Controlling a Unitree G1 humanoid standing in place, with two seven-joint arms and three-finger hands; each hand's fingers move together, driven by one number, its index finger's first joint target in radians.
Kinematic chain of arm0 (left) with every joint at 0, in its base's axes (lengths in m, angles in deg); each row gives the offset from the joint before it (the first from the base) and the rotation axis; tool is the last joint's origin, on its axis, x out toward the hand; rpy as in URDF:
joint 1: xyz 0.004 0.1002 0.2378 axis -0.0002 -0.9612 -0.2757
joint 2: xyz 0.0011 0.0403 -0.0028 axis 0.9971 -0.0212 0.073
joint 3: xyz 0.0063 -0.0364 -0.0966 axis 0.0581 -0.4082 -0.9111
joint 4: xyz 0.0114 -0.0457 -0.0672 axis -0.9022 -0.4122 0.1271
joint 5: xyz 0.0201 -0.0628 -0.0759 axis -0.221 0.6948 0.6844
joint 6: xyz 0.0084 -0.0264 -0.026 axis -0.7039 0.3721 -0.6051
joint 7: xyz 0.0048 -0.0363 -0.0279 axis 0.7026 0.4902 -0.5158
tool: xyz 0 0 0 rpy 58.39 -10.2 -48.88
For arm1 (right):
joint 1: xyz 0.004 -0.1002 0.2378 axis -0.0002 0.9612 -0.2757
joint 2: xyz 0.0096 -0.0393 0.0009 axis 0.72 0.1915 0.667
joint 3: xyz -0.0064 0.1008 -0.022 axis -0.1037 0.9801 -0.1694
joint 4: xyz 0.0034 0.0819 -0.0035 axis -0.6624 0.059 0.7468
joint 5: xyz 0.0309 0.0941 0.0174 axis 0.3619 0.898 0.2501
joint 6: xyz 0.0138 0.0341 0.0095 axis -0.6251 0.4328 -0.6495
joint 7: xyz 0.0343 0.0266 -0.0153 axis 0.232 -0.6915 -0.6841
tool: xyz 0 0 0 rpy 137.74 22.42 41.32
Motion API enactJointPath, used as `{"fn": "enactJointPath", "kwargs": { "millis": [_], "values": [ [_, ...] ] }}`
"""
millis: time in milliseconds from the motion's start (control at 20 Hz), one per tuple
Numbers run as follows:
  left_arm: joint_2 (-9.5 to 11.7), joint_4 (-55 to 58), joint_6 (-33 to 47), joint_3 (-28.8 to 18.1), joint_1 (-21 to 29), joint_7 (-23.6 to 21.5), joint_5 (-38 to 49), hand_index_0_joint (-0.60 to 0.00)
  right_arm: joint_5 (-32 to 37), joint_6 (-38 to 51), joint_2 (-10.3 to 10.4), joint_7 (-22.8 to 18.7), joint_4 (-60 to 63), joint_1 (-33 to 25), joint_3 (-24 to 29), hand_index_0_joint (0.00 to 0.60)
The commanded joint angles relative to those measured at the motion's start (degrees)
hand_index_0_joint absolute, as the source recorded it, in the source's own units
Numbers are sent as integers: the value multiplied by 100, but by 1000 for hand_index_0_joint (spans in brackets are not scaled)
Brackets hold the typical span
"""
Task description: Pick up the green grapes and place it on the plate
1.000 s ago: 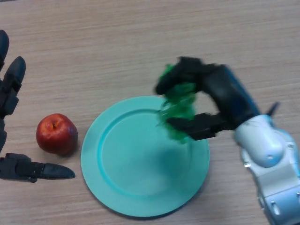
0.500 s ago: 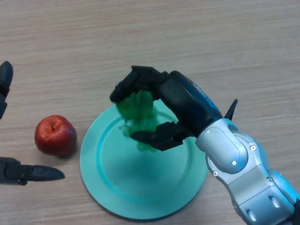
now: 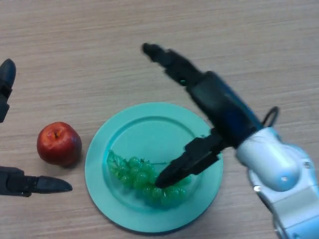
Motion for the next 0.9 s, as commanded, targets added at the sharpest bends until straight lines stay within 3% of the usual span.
{"fn": "enactJointPath", "kwargs": {
  "millis": [50,100,300,400,600,900],
  "values": [
    [183,389,477,-111,119,24,32,0,75,553,68,-34,-547,-78,778,0],
    [189,400,471,-41,169,32,-6,0,215,601,68,14,-737,62,1120,0],
    [307,231,318,62,378,-155,-129,0,911,144,68,-14,-1385,318,1423,0],
    [351,375,160,102,438,-220,-115,0,1147,561,40,129,-1377,602,1708,0],
    [247,527,127,451,383,-270,-415,0,1724,1191,-86,570,-1331,1157,1901,0],
    [46,836,112,476,125,-393,-552,0,2365,1707,-259,577,-1228,1548,2433,0]
  ]
}}
